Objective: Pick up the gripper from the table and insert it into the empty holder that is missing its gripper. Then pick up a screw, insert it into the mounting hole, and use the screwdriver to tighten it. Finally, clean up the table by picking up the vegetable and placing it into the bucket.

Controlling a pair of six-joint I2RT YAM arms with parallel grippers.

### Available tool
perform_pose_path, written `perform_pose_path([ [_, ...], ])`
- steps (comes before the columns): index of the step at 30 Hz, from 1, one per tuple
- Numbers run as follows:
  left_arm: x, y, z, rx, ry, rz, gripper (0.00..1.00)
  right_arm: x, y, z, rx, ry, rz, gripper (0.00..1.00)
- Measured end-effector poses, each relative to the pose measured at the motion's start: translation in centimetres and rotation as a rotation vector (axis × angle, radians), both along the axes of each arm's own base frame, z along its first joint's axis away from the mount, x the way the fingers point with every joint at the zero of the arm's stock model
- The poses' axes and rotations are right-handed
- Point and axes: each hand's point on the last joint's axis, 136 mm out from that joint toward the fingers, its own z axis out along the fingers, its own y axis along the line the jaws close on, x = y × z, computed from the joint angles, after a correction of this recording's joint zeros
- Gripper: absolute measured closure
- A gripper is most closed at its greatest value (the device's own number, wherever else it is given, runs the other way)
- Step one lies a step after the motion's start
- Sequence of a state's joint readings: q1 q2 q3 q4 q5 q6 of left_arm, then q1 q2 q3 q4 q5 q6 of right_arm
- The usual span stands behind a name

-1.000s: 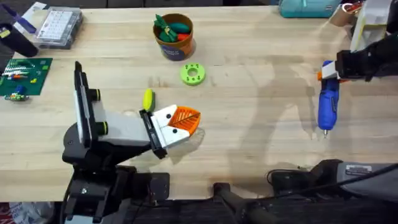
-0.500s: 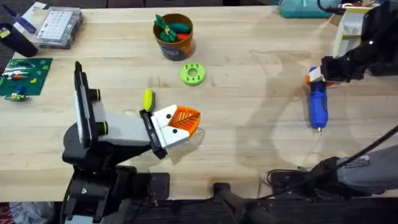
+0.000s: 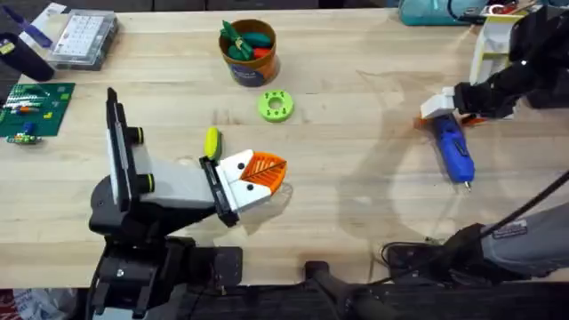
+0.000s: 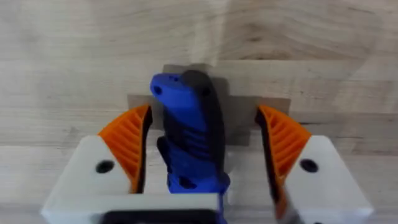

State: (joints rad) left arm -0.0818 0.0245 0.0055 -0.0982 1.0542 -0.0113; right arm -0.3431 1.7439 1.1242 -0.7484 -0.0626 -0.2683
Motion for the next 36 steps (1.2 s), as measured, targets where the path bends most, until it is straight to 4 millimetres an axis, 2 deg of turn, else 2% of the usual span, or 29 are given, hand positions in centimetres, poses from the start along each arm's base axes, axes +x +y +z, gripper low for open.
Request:
perform_pose_path([
  [6, 0.0, 0.0, 0.0, 0.0, 0.0, 0.0, 0.988, -0.6, 0.5, 0.1, 0.005, 0.028, 0.014, 0.006],
  [15, 0.0, 0.0, 0.0, 0.0, 0.0, 0.0, 0.988, -1.7, 2.7, 0.1, -0.057, 0.11, 0.136, 0.006],
  [21, 0.0, 0.0, 0.0, 0.0, 0.0, 0.0, 0.988, -1.5, 2.7, 0.1, -0.104, 0.113, 0.179, 0.005],
  [26, 0.0, 0.0, 0.0, 0.0, 0.0, 0.0, 0.988, -2.6, 2.9, 0.1, -0.092, 0.16, 0.162, 0.005],
  [30, 0.0, 0.0, 0.0, 0.0, 0.0, 0.0, 0.988, -2.8, 3.1, 1.1, -0.085, 0.134, 0.137, 0.005],
  [36, 0.0, 0.0, 0.0, 0.0, 0.0, 0.0, 0.988, -2.7, 3.4, 2.9, -0.101, 0.006, 0.112, 0.005],
])
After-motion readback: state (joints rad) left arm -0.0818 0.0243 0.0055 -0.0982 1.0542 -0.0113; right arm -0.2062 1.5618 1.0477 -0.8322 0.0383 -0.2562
